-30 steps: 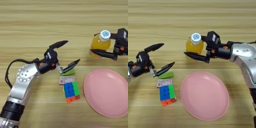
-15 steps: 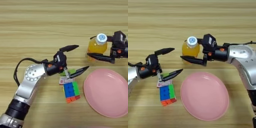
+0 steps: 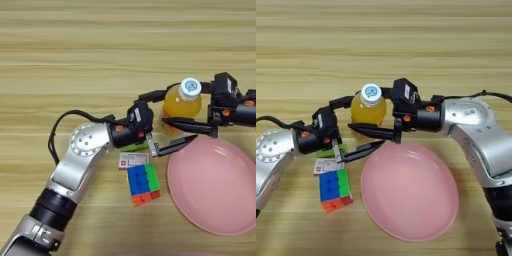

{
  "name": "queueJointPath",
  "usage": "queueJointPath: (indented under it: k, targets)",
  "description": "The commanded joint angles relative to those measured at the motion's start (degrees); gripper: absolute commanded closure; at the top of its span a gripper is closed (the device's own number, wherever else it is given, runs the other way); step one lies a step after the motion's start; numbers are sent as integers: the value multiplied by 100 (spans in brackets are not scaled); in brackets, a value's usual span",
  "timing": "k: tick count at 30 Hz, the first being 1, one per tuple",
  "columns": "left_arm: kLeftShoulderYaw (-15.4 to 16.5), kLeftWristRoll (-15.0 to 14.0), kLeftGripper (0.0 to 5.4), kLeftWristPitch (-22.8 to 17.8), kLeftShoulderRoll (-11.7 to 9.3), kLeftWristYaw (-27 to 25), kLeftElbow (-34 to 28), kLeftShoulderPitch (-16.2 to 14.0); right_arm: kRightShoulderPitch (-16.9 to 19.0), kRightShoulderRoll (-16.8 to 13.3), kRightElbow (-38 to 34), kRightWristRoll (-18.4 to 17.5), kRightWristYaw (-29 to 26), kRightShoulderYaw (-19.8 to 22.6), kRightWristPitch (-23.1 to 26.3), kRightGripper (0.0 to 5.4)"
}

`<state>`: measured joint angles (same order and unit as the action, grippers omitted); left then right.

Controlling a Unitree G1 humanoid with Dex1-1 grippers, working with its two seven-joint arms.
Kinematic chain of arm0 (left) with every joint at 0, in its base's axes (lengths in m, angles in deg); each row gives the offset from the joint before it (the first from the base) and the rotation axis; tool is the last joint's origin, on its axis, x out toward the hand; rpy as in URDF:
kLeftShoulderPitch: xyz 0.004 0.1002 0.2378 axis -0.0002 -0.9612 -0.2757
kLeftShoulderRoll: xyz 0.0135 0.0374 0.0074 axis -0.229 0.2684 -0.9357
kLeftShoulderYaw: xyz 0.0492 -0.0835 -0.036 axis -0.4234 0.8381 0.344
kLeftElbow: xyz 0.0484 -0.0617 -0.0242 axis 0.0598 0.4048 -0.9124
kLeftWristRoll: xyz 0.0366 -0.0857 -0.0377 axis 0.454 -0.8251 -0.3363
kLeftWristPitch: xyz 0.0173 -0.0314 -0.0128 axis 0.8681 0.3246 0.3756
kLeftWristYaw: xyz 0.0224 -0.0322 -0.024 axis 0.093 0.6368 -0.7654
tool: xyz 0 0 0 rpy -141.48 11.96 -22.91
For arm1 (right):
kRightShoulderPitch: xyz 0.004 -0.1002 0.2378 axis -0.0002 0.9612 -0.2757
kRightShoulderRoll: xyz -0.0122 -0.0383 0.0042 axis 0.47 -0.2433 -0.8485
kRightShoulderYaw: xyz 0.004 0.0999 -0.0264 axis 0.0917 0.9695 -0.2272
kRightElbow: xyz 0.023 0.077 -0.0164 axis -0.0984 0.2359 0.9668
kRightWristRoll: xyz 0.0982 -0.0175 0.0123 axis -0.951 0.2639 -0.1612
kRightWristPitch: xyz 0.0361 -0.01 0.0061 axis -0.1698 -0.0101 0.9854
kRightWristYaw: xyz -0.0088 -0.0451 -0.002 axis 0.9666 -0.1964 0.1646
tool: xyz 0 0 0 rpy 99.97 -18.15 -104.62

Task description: Move the objects on the table

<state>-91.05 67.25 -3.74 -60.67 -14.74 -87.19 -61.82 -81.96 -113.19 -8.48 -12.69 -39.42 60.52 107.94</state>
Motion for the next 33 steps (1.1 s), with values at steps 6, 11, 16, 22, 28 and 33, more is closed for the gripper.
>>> queueJointPath:
  k: [6, 11, 16, 22, 28, 33]
  targets:
    - [-30, 106, 0, 3, 76, -44, 191, 174, -26, 95, -112, -54, 45, -23, -50, 188]
    - [-18, 141, 0, 64, 95, -4, 273, 187, -13, 107, -112, -44, 34, -15, -80, 188]
    - [-5, 164, 0, 112, 104, 0, 310, 178, -8, 86, -93, -29, 13, -1, -95, 188]
    - [20, 209, 18, 120, 117, 56, 337, 181, -8, 80, -77, -13, -2, -3, -114, 188]
    - [58, 184, 28, 174, 125, 70, 389, 206, -15, 81, -79, -8, -1, -7, -113, 188]
    - [61, 172, 79, 172, 112, 14, 378, 182, -23, 81, -53, 1, -11, -9, -126, 188]
